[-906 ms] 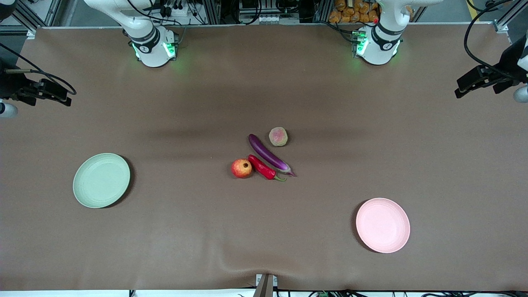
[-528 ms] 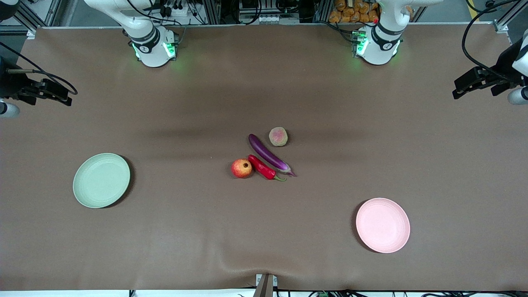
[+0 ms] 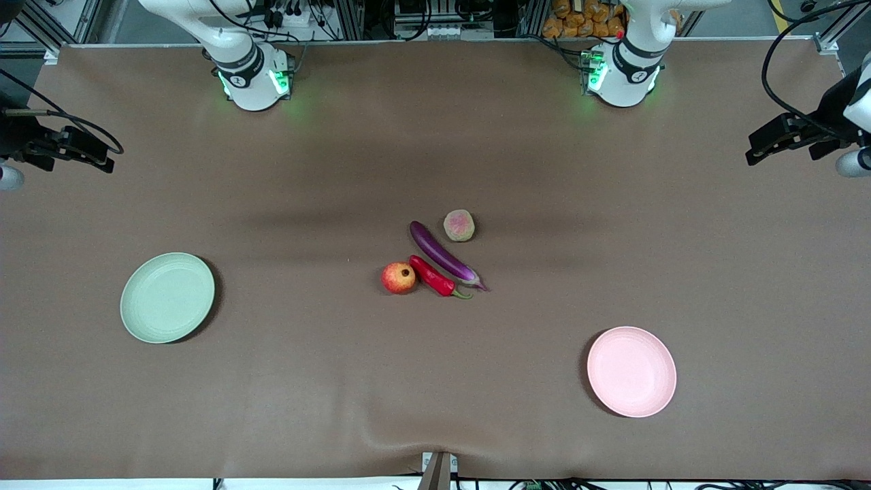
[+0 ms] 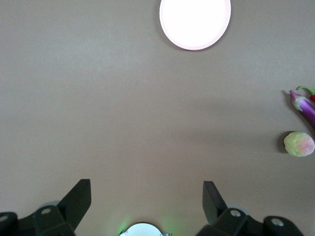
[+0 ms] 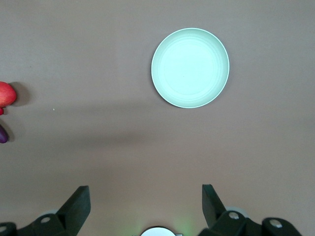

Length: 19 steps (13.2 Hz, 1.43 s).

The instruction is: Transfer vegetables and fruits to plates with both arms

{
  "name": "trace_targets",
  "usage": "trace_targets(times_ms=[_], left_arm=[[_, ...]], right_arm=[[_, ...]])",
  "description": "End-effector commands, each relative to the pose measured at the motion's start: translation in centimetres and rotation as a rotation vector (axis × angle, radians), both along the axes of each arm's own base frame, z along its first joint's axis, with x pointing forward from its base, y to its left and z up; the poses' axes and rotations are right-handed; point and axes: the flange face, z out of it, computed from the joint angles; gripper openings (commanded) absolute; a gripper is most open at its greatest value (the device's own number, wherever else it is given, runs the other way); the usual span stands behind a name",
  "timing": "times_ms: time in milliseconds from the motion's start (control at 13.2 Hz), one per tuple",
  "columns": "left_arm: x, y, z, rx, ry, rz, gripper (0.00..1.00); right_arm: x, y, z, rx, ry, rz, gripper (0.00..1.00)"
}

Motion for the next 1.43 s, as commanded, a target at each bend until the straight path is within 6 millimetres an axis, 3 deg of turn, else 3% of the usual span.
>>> trace_targets(times_ms=[0,528,679,830,1057,1208,1358], left_arm=[[-0.4,-0.1,-0.3,-0.018,0.025,-0.018,1.0],[-0.7,-1.0,-1.7,-0.013,0.043,-0.034,1.0],[-0.8,-2.1,-3.5,-0.014,0.027,-0.052,1.0],[-0.5,-3.8,-6.9,-0.026,0.013,-0.056,1.0],[-0.4,-6.5,-14.0,-0.064,-0.031,-0.062,1.0],[-0.8,-11.0,-18.2,-0.066,-0.081,0.031,1.0],[-0.8,-17.9,-22.4,-0.071,-0.062,0.195,1.0]], right_arm=[[0.1,0.5,0.3,-0.004,-0.003,-0.007,1.0],[1.3,1.9,-1.4,0.018,0.009,0.013,1.0],[2.1,3.0,-2.2,0.02,0.001,0.032,1.0],[2.8,4.4,-3.4,0.031,0.009,0.052,1.0],[4.7,7.2,-6.6,0.124,0.041,-0.02,1.0],[6.1,9.9,-8.8,0.13,0.028,-0.016,1.0],[7.4,12.5,-12.1,0.127,0.041,0.014,1.0]])
